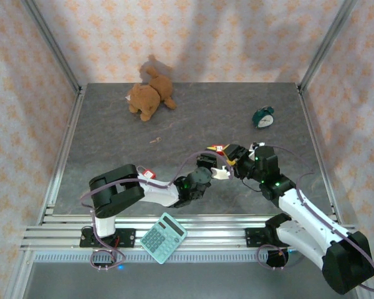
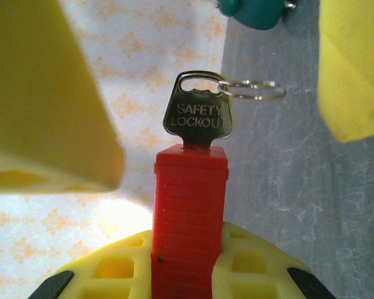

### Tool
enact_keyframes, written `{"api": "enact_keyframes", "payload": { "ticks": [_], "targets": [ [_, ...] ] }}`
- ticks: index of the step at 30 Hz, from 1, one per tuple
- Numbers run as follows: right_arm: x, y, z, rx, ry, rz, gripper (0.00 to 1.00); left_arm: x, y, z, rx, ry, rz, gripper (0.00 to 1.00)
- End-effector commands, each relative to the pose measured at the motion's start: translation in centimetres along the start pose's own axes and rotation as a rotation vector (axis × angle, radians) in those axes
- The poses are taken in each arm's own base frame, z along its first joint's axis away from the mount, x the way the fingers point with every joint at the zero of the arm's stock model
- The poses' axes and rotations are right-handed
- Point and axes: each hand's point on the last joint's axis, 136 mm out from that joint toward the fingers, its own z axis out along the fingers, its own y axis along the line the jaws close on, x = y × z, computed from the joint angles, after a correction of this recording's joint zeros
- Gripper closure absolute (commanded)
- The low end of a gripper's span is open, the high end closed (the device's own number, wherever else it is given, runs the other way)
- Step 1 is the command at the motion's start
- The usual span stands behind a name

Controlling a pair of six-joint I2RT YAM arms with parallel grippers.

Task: Unlock with the key

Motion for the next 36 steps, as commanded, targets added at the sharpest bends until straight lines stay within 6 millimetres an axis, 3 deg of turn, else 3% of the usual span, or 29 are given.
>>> {"api": "enact_keyframes", "payload": {
  "ticks": [1, 3, 4, 7, 17, 21, 28, 29, 36],
  "targets": [
    [-0.1, 1.2, 0.1, -0.051, -0.009, -0.002, 0.42, -0.9, 2.4, -0.4, -0.119, -0.003, -0.035, 0.88],
    [-0.1, 1.3, 0.1, -0.054, -0.010, -0.003, 0.44, -0.9, 2.7, -0.4, -0.133, -0.002, -0.043, 0.89],
    [-0.2, 1.3, 0.1, -0.053, -0.010, -0.003, 0.46, -0.8, 1.6, -0.2, -0.116, 0.002, -0.021, 0.89],
    [0.0, 1.4, 0.2, -0.057, -0.002, -0.001, 0.49, -0.9, 1.2, 0.0, -0.110, 0.005, -0.011, 0.89],
    [0.5, 2.8, 0.2, -0.115, 0.027, -0.022, 0.49, -1.0, 0.1, 0.4, -0.095, 0.008, -0.003, 0.89],
    [0.6, 3.0, 0.1, -0.139, 0.029, -0.025, 0.45, -1.1, 0.0, 0.3, -0.094, 0.003, -0.012, 0.89],
    [1.0, 3.9, -0.4, -0.182, 0.041, -0.088, 0.43, -1.2, -0.7, -1.1, -0.046, -0.059, -0.090, 0.89],
    [1.2, 3.8, -0.4, -0.181, 0.050, -0.097, 0.42, -1.4, 0.2, -1.5, -0.049, -0.077, -0.118, 0.89],
    [2.5, 4.1, -0.4, -0.191, 0.140, -0.150, 0.40, -1.4, 0.1, -3.3, 0.008, -0.162, -0.157, 0.90]
  ]
}}
